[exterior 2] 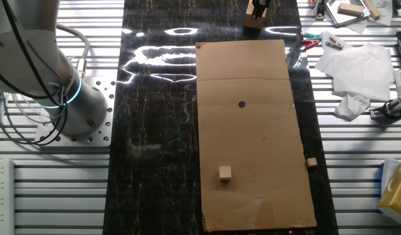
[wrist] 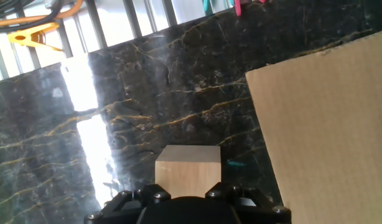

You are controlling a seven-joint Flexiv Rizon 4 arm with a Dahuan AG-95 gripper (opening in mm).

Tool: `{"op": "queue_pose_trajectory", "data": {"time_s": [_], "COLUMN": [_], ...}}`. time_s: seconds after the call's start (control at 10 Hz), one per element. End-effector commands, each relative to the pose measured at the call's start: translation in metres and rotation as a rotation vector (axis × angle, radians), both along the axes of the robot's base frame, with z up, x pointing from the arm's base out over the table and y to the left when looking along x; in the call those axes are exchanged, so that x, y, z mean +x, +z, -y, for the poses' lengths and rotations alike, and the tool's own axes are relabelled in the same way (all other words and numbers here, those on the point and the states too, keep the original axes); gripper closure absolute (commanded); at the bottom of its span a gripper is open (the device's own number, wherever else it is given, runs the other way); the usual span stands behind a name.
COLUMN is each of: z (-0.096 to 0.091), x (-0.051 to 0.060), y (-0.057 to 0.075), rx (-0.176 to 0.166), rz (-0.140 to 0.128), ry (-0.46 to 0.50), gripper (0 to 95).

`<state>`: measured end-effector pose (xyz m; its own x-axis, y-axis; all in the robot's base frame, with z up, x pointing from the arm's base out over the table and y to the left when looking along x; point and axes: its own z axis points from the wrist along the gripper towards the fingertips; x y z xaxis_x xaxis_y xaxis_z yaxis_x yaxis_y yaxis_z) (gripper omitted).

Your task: Grab the block and place it at the designated location

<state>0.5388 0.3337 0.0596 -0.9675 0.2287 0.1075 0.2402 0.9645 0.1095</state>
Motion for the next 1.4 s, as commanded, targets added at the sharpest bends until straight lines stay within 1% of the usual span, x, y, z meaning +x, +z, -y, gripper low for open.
{"op": "queue_pose_trajectory", "data": {"time_s": [0.1, 0.3, 0.5, 0.7, 1.0, 1.2, 1.4], "z": [0.000, 0.000, 0.000, 0.003, 0.012, 0.023, 0.032], "x": [0.000, 0.000, 0.000, 0.000, 0.001, 0.001, -0.002], "y": [0.004, 0.010, 0.020, 0.025, 0.035, 0.042, 0.043], "rx": [-0.001, -0.003, -0.008, -0.009, -0.009, -0.009, -0.010], "rz": [-0.003, -0.003, -0.007, -0.008, -0.013, -0.014, -0.014], "ry": [0.000, 0.001, 0.003, 0.005, 0.011, 0.018, 0.017], "gripper": [95.0, 95.0, 95.0, 95.0, 95.0, 95.0, 95.0]}}
